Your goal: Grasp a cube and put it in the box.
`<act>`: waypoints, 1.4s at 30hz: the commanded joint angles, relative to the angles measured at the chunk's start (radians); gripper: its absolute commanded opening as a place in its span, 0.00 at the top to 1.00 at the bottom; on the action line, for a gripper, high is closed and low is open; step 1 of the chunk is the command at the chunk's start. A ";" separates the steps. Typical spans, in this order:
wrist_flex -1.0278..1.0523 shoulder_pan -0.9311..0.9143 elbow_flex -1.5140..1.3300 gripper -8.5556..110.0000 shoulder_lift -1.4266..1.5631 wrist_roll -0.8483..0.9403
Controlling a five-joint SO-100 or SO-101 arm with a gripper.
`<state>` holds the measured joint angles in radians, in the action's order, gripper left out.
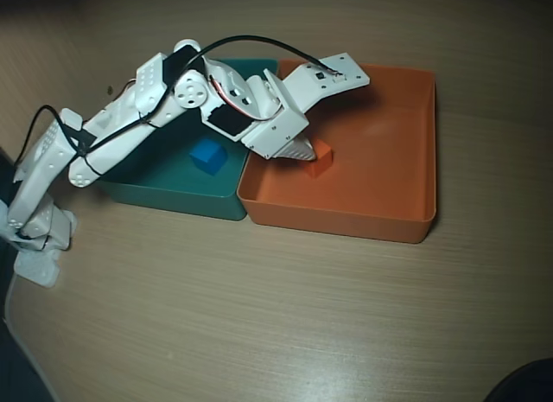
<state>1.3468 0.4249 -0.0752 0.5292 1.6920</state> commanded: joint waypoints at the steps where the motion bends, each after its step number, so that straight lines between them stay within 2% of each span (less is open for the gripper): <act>1: -0.017 -0.025 0.058 0.98 0.190 -0.006; 9: -0.017 -0.078 -0.084 0.98 0.379 0.011; 25: -0.046 -0.259 -0.966 0.98 1.172 0.015; 42: -0.828 -0.394 -2.321 0.98 1.916 0.014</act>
<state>0.5952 0.0337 -2.2350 2.2948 1.6997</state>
